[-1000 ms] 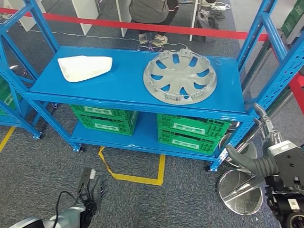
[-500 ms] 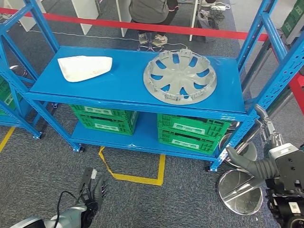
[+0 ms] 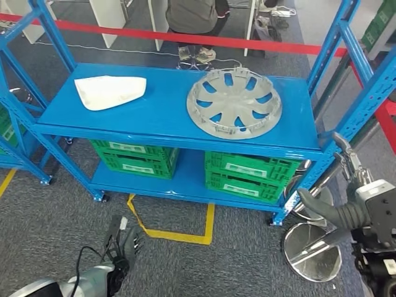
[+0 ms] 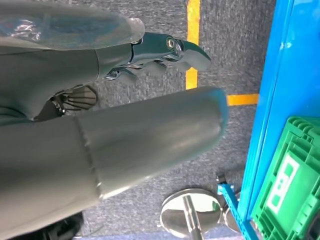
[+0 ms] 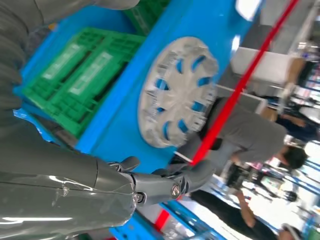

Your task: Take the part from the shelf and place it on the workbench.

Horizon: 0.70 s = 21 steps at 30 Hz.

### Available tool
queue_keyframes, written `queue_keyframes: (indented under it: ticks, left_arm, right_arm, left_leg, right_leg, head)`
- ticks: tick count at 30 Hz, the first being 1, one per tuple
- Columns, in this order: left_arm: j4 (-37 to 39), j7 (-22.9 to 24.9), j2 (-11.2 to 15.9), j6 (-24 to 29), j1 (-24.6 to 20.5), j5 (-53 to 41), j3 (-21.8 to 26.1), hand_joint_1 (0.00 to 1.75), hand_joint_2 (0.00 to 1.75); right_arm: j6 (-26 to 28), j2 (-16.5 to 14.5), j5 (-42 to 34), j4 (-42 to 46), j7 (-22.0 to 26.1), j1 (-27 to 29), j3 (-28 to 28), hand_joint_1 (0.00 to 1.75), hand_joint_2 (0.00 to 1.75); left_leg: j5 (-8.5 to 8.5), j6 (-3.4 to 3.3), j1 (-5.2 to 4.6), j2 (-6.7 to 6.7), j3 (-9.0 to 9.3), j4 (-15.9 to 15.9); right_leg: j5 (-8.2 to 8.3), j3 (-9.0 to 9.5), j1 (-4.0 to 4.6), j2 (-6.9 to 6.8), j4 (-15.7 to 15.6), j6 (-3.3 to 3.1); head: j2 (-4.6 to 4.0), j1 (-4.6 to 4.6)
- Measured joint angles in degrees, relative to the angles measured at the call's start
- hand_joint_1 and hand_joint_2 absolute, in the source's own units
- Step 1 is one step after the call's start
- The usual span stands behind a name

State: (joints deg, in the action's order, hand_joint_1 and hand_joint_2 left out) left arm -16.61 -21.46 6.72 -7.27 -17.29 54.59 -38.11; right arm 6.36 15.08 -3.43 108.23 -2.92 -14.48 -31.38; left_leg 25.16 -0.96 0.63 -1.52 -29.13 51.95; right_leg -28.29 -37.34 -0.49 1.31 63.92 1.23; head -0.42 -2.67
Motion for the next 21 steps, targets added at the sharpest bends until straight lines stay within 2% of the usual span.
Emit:
queue_keyframes:
  ticks: [1,2,3,4,5,6,7,8,9,12,13,14,16,17,18,19,20,21]
  left_arm:
    - [0.0,-0.1,0.3,-0.1,0.2,0.4,0.0,0.00,0.00]
    - [0.0,-0.2,0.6,-0.1,0.5,0.7,0.0,0.00,0.00]
    - [0.0,-0.3,0.8,-0.2,0.7,0.9,0.0,0.00,0.00]
    - [0.0,-0.4,1.0,-0.2,0.9,1.0,0.0,0.00,0.00]
    - [0.0,-0.5,1.1,-0.3,1.0,1.1,0.0,0.00,0.00]
    - [0.0,-0.7,1.3,-0.3,1.0,1.2,0.0,0.00,0.00]
    - [0.0,-0.8,1.5,-0.3,1.0,1.3,0.0,0.00,0.00]
    - [0.0,-0.9,1.6,-0.3,0.9,1.4,0.0,0.00,0.00]
    - [0.0,-0.9,1.8,-0.2,1.0,1.4,0.0,0.00,0.00]
    - [0.0,-1.0,1.8,-0.2,1.1,1.5,0.1,0.00,0.00]
    - [0.0,-1.0,1.8,-0.2,1.0,1.5,0.1,0.00,0.00]
    - [0.0,-1.0,1.8,-0.2,1.0,1.5,0.1,0.00,0.00]
    - [0.0,-1.1,1.8,-0.2,1.0,1.5,0.1,0.00,0.00]
    - [0.0,-1.1,1.8,-0.1,1.2,1.4,0.1,0.00,0.00]
    - [0.0,-1.1,1.8,0.0,1.4,1.4,0.1,0.00,0.00]
    - [0.0,-1.1,1.8,0.0,1.5,1.4,0.1,0.00,0.00]
    - [0.0,-1.1,1.9,0.1,1.6,1.4,0.1,0.00,0.00]
    - [0.0,-1.1,2.0,0.1,1.6,1.4,0.1,0.00,0.00]
  right_arm:
    - [-0.5,0.0,-0.6,-0.6,0.6,-0.8,-0.2,0.00,1.75]
    - [-0.8,0.0,-1.0,-1.4,1.1,-1.4,-0.3,0.00,1.75]
    - [-1.1,0.0,-1.3,-2.1,1.7,-1.8,-0.5,0.00,1.75]
    - [-1.3,0.0,-1.5,-2.8,2.1,-2.2,-0.6,0.00,1.75]
    - [-1.4,0.0,-1.6,-3.4,2.4,-2.6,-0.8,0.00,1.75]
    - [-1.6,0.0,-1.6,-4.1,2.7,-3.0,-1.0,0.00,1.75]
    - [-1.7,0.0,-1.7,-4.6,2.9,-3.5,-1.2,0.00,1.75]
    - [-1.8,0.0,-1.7,-5.0,3.1,-3.8,-1.3,0.00,1.75]
    - [-2.0,0.0,-1.8,-5.4,3.3,-4.0,-1.4,0.00,1.75]
    - [-2.4,0.0,-1.9,-6.2,3.6,-4.6,-1.7,0.00,1.75]
    - [-2.5,-0.1,-1.9,-6.4,3.7,-4.9,-1.8,0.00,1.75]
    - [-2.6,-0.1,-1.9,-6.6,3.7,-5.2,-1.9,0.00,1.75]
    - [-2.9,-0.1,-1.9,-7.2,3.8,-5.6,-2.0,0.00,1.75]
    - [-2.9,-0.1,-2.0,-7.5,3.8,-5.6,-2.0,0.00,1.75]
    - [-3.0,-0.1,-2.0,-7.7,3.8,-5.6,-2.1,0.00,1.75]
    - [-3.0,-0.1,-2.0,-8.0,3.8,-5.6,-2.2,0.00,1.75]
    - [-3.0,-0.1,-2.0,-8.2,3.8,-5.6,-2.3,0.00,1.75]
    - [-3.0,-0.1,-2.0,-8.4,3.8,-5.7,-2.3,0.00,1.75]
  left_leg:
    - [0.25,0.00,-0.03,0.42,0.28,0.0]
    - [0.55,0.11,-0.04,0.76,0.60,0.0]
    - [0.88,0.28,0.00,0.99,0.95,0.0]
    - [1.28,0.53,0.08,1.13,1.42,0.1]
    - [1.77,0.86,0.19,1.20,2.01,0.1]
    - [2.29,1.24,0.24,1.25,2.52,0.2]
    - [2.80,1.69,0.24,1.28,2.86,0.3]
    - [3.15,2.11,0.23,1.28,3.00,0.5]
    - [3.35,2.49,0.21,1.28,2.97,0.5]
    - [4.13,3.46,0.58,1.36,3.09,1.0]
    - [4.83,3.66,0.67,1.39,2.35,2.7]
    - [5.86,3.74,0.67,1.38,0.54,6.0]
    - [8.07,3.63,0.52,1.38,-5.84,15.6]
    - [8.33,3.45,0.38,1.37,-9.15,19.5]
    - [7.35,3.13,0.16,1.36,-11.49,21.2]
    - [5.08,2.69,-0.12,1.34,-12.57,20.3]
    - [1.72,2.13,-0.51,1.30,-12.26,17.0]
    - [-1.70,1.50,-1.03,1.24,-11.19,12.4]
  right_leg:
    - [-1.41,-2.33,-0.21,-0.55,4.3,0.17]
    - [-1.99,-4.12,-0.44,-0.76,7.3,0.35]
    - [-1.40,-4.85,-0.71,-0.87,8.1,0.54]
    - [0.33,-4.28,-1.00,-0.97,6.4,0.72]
    - [2.79,-2.61,-1.31,-1.12,2.6,0.94]
    - [4.45,-0.65,-1.45,-1.29,-1.3,1.19]
    - [5.30,1.29,-1.48,-1.39,-4.8,1.21]
    - [5.31,2.52,-1.37,-1.43,-6.8,1.02]
    - [4.53,3.01,-1.08,-1.37,-7.3,0.62]
    - [3.52,3.74,-0.67,-0.95,-7.4,-1.00]
    - [3.19,4.23,-0.67,-0.86,-7.5,-1.44]
    - [2.82,4.82,-0.62,-0.84,-7.6,-1.84]
    - [1.95,5.77,-0.30,-0.81,-7.6,-2.36]
    - [1.45,6.32,-0.12,-0.70,-7.7,-2.51]
    - [0.90,6.98,0.06,-0.56,-7.7,-2.62]
    - [0.32,7.77,0.19,-0.40,-7.7,-2.70]
    - [-0.30,8.67,0.27,-0.27,-7.7,-2.72]
    - [-0.93,9.28,0.27,-0.20,-7.8,-2.71]
  head:
    - [0.00,0.13]
    - [0.00,0.16]
    - [0.00,0.18]
    - [0.00,0.21]
    - [0.00,0.22]
    - [0.00,0.29]
    - [0.00,0.44]
    - [0.00,0.51]
    - [0.00,0.47]
    - [0.00,-0.06]
    - [0.00,-0.27]
    - [0.00,-0.52]
    - [0.00,-0.99]
    - [0.00,-1.12]
    - [0.00,-1.21]
    - [0.00,-1.28]
    - [0.00,-1.30]
    - [0.00,-1.31]
